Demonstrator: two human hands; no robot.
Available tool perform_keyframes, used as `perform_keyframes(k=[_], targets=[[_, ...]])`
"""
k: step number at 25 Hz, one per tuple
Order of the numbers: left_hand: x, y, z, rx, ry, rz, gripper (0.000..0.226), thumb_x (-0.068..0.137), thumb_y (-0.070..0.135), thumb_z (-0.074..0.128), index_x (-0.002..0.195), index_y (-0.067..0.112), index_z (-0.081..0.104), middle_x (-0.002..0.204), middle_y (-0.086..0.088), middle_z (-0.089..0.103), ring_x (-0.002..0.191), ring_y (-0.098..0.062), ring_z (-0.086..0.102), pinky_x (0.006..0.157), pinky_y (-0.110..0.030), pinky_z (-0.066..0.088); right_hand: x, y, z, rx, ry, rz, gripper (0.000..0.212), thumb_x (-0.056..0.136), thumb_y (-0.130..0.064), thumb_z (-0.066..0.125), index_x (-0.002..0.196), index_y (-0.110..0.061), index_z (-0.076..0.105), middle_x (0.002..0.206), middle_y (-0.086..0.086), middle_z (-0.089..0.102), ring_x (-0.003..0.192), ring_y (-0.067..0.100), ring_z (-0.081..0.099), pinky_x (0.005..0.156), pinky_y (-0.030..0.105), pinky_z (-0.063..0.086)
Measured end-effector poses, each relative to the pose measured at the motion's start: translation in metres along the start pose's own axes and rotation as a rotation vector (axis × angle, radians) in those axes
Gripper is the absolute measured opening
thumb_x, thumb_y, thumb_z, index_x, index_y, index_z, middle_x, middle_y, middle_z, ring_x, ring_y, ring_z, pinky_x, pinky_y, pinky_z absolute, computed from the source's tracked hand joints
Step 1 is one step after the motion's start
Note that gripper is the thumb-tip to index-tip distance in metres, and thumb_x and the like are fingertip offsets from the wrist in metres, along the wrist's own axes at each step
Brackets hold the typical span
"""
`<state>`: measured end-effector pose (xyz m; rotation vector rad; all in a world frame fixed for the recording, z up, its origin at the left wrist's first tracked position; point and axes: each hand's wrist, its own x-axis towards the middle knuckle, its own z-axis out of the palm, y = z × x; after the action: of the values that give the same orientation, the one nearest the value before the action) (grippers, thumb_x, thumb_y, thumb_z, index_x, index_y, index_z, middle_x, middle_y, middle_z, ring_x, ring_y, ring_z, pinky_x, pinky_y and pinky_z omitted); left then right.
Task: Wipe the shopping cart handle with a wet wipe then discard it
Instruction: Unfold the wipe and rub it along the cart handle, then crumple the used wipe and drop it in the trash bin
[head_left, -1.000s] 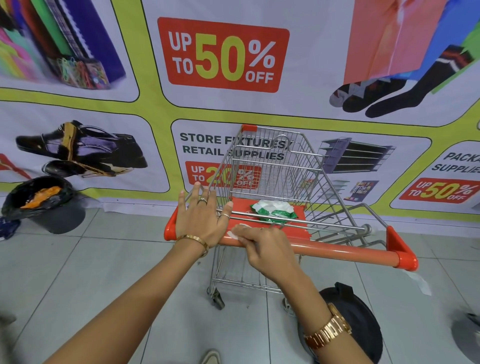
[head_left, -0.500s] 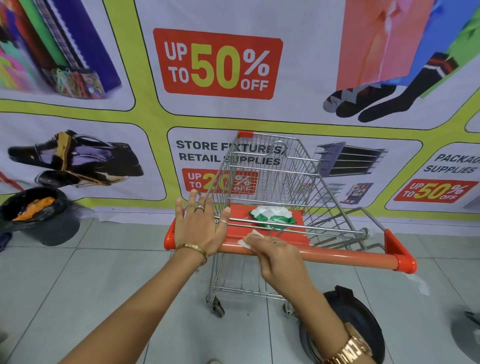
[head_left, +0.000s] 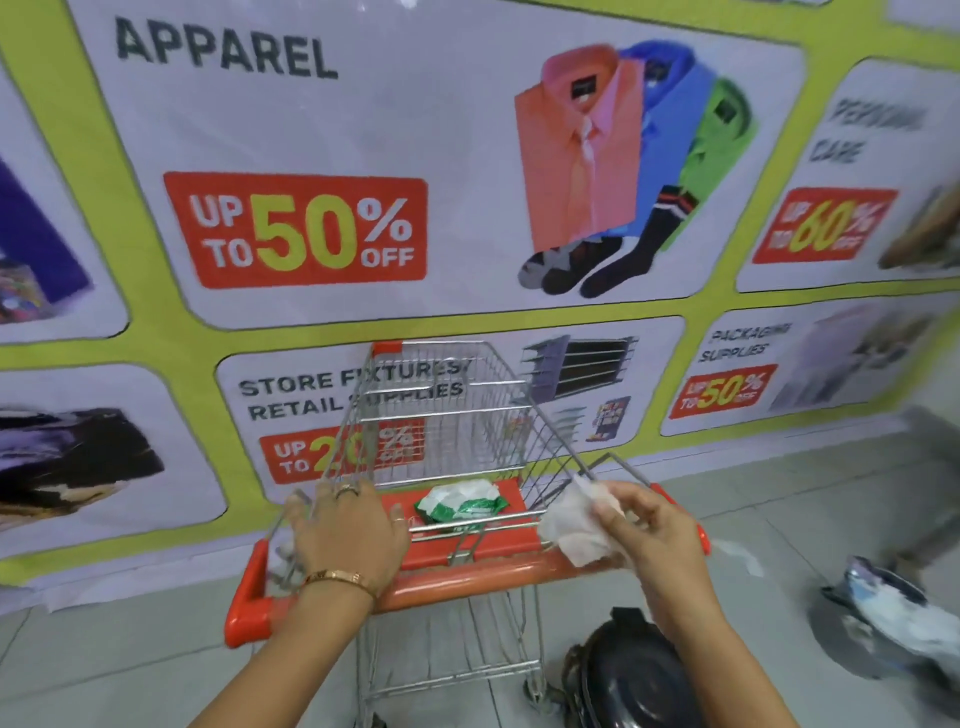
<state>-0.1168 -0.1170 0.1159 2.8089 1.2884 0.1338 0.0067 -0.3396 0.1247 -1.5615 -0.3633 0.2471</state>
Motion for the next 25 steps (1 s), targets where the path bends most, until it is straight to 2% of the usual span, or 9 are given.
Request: perform_keyframes(k=[3,7,9,11,12,14,16,20,25], targets=[[0.014,0.049,-0.021,-0.241,0.001,0.2,0.043,0.088,0.038,0.044,0.122,0.015,0.055,0.117,-0.011,0.068,0.111,-0.028,0.059,0.094,-0.038,0.044,0.008,-0.02,-0.026,0.233,0.065,0.159,0.015,0.079,0.006,0.061,0.086,-0.006,0.066,0.081,0.016,0.065,0.059,0.022,0.064,0.052,0.023,0.053],[0.013,0.11,-0.033,-0.717,-0.067,0.33,0.026,0.086,0.03,0.056,0.103,0.016,0.069,0.106,-0.006,0.072,0.095,-0.023,0.066,0.084,-0.031,0.052,0.011,-0.034,-0.069,0.335,0.094,0.263,0.017,0.081,0.009,0.055,0.084,-0.004,0.066,0.065,0.006,0.073,0.052,0.016,0.068,0.043,0.021,0.055],[0.005,0.148,-0.039,-0.941,-0.167,0.451,0.016,0.083,0.028,0.064,0.087,0.017,0.075,0.084,-0.002,0.073,0.073,-0.012,0.065,0.072,-0.019,0.055,0.01,-0.038,-0.094,0.285,0.18,0.23,0.011,0.082,0.003,0.057,0.086,-0.004,0.064,0.067,0.006,0.072,0.056,0.019,0.066,0.048,0.024,0.053],[-0.011,0.185,-0.047,-1.092,-0.363,0.576,0.009,0.078,0.031,0.071,0.077,0.023,0.075,0.068,0.007,0.071,0.056,-0.003,0.059,0.052,-0.007,0.047,0.006,-0.04,-0.118,0.226,0.264,0.2,0.005,0.084,-0.005,0.061,0.089,-0.006,0.062,0.07,0.006,0.068,0.06,0.018,0.062,0.055,0.027,0.049],[-0.021,0.204,-0.051,-1.113,-0.467,0.628,0.007,0.074,0.035,0.073,0.072,0.028,0.072,0.062,0.014,0.069,0.05,0.0,0.056,0.047,-0.007,0.044,0.002,-0.042,-0.131,0.214,0.291,0.19,0.001,0.085,-0.009,0.061,0.085,-0.008,0.061,0.066,0.003,0.067,0.057,0.016,0.061,0.055,0.027,0.048],[-0.041,0.24,-0.051,-1.08,-0.589,0.7,0.012,0.067,0.038,0.078,0.069,0.033,0.068,0.059,0.018,0.067,0.04,0.004,0.054,0.044,-0.009,0.043,-0.004,-0.043,-0.156,0.209,0.305,0.167,0.012,0.088,-0.014,0.058,0.077,-0.011,0.061,0.061,0.0,0.067,0.053,0.013,0.06,0.055,0.027,0.047],[-0.061,0.271,-0.043,-1.022,-0.605,0.775,0.015,0.066,0.031,0.081,0.071,0.03,0.066,0.068,0.014,0.066,0.042,0.01,0.053,0.047,-0.007,0.043,-0.012,-0.04,-0.182,0.224,0.311,0.145,0.017,0.09,-0.019,0.056,0.077,-0.009,0.06,0.068,0.006,0.065,0.058,0.016,0.06,0.058,0.029,0.047],[-0.087,0.312,-0.018,-0.942,-0.58,0.786,0.027,0.077,0.017,0.074,0.054,0.022,0.061,0.063,0.006,0.061,0.036,0.006,0.049,0.041,-0.004,0.036,-0.023,-0.026,-0.227,0.3,0.45,0.172,0.02,0.092,-0.023,0.054,0.081,-0.009,0.063,0.077,0.01,0.064,0.067,0.023,0.06,0.06,0.031,0.049],[-0.1,0.344,0.022,-0.774,-0.623,0.732,0.027,0.083,0.013,0.065,0.057,0.017,0.056,0.053,0.0,0.055,0.039,-0.008,0.048,0.038,-0.008,0.039,-0.032,0.017,-0.276,0.398,0.668,0.332,0.009,0.092,-0.013,0.054,0.088,-0.007,0.06,0.075,0.007,0.065,0.06,0.015,0.064,0.045,0.022,0.055]])
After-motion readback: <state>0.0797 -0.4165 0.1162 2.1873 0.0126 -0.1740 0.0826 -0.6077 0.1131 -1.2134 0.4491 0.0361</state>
